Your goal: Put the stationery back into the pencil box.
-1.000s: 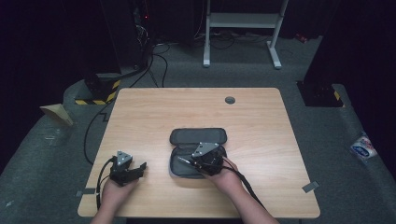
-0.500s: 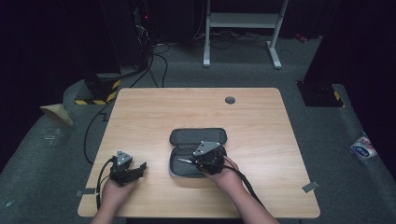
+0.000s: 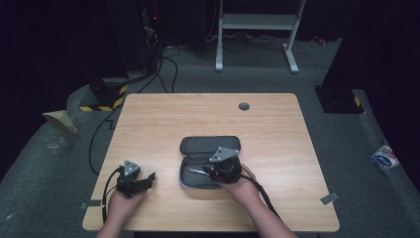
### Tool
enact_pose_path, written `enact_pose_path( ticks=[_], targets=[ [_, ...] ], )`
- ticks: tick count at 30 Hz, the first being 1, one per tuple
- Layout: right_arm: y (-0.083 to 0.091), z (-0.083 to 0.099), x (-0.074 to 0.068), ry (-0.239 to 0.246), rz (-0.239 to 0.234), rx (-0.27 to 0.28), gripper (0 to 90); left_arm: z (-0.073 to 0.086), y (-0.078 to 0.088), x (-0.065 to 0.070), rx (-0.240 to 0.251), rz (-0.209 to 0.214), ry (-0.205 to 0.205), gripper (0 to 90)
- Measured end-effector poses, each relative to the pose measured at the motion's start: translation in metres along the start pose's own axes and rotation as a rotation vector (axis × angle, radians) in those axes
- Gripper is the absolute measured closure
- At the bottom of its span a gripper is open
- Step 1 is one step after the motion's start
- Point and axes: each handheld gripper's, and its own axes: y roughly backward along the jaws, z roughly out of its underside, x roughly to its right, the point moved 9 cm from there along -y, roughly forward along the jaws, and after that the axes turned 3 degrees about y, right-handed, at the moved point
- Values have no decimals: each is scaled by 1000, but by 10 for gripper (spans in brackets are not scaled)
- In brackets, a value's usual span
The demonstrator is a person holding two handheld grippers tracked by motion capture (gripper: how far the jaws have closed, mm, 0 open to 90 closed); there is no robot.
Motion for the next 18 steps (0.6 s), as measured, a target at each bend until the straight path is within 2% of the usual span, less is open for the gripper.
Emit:
enact_pose_path(
  ticks=[5,7,11,14,18],
  targets=[
    [3,-6,3,-14,28,44,445,0,0,0,0,0,0,333],
    [5,-8,4,-21,13,71,406,0,0,0,0,0,0,333],
    [12,-13,5,-68,-29,115,327,0,0,0,0,0,0,333],
    [15,-16,7,-78,-21,136,244,0,0,0,0,0,0,333],
    [19,-18,10,-100,-22,155,185,0,0,0,0,0,0,333]
  ],
)
